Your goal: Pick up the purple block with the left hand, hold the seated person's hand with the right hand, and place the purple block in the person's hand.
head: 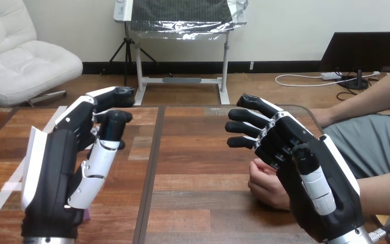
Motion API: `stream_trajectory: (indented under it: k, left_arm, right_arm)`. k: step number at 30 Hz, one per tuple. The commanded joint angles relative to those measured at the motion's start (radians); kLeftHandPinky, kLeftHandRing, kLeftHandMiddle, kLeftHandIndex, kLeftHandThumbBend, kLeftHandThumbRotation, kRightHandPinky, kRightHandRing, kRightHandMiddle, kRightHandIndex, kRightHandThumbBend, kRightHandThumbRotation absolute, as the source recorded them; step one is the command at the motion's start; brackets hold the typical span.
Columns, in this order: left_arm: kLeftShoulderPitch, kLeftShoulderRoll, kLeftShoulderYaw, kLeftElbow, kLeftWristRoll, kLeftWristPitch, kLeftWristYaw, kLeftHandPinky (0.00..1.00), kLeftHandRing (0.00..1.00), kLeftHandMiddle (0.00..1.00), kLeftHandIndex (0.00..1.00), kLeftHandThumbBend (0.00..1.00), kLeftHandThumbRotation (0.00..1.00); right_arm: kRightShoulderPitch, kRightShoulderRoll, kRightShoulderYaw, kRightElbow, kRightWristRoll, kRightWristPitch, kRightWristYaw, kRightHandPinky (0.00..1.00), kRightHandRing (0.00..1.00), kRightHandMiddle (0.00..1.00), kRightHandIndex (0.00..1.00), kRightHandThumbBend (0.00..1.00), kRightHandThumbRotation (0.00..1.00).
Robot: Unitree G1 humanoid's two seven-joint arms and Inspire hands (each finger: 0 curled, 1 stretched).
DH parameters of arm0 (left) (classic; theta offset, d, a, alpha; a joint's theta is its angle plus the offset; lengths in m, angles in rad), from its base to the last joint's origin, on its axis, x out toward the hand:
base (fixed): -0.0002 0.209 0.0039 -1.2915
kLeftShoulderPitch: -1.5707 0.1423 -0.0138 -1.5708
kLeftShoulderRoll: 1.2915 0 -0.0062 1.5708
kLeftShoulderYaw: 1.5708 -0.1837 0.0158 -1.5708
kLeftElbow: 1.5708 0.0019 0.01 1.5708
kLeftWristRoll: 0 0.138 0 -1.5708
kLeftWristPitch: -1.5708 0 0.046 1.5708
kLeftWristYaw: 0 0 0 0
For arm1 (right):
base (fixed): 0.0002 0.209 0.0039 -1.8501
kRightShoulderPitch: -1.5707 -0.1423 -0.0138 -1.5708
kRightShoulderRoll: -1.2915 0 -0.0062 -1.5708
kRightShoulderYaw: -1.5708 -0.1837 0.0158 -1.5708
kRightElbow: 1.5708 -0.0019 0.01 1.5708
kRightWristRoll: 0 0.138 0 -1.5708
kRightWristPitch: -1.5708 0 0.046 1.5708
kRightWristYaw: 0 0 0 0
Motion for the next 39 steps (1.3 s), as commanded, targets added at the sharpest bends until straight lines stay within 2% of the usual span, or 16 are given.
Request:
stream_trajectory:
  k: [1,14,23,27,35,39]
  left_arm:
    - [-0.047,0.007,0.015,0.015,0.019,0.008,0.002,0.51,0.74,0.79,0.78,0.53,0.88]
    - [-0.071,0.035,0.049,0.070,0.063,0.022,-0.001,0.58,0.80,0.83,0.82,0.48,0.77]
    - [-0.111,0.087,0.080,0.148,0.089,0.012,-0.010,0.63,0.82,0.84,0.83,0.53,0.72]
    - [-0.132,0.116,0.092,0.180,0.104,0.032,-0.022,0.66,0.83,0.85,0.83,0.54,0.71]
    - [-0.164,0.154,0.104,0.237,0.117,0.032,-0.029,0.70,0.85,0.86,0.83,0.52,0.67]
    - [-0.183,0.183,0.110,0.274,0.158,0.039,-0.026,0.70,0.84,0.86,0.83,0.50,0.65]
  right_arm:
    - [-0.056,0.005,-0.009,-0.042,-0.001,-0.004,-0.001,0.72,0.79,0.80,0.83,0.89,0.77]
    - [-0.061,0.006,-0.009,-0.038,-0.005,-0.005,-0.002,0.73,0.79,0.80,0.83,0.89,0.76]
    - [-0.063,0.009,-0.008,-0.033,-0.012,-0.010,-0.003,0.72,0.78,0.80,0.82,0.89,0.77]
    - [-0.066,0.010,-0.008,-0.027,-0.007,-0.011,0.001,0.72,0.78,0.80,0.83,0.89,0.77]
    - [-0.070,0.013,-0.006,-0.022,-0.006,-0.010,0.001,0.72,0.78,0.80,0.83,0.89,0.76]
    - [-0.069,0.013,-0.005,-0.023,-0.004,-0.005,0.000,0.72,0.78,0.79,0.83,0.90,0.76]
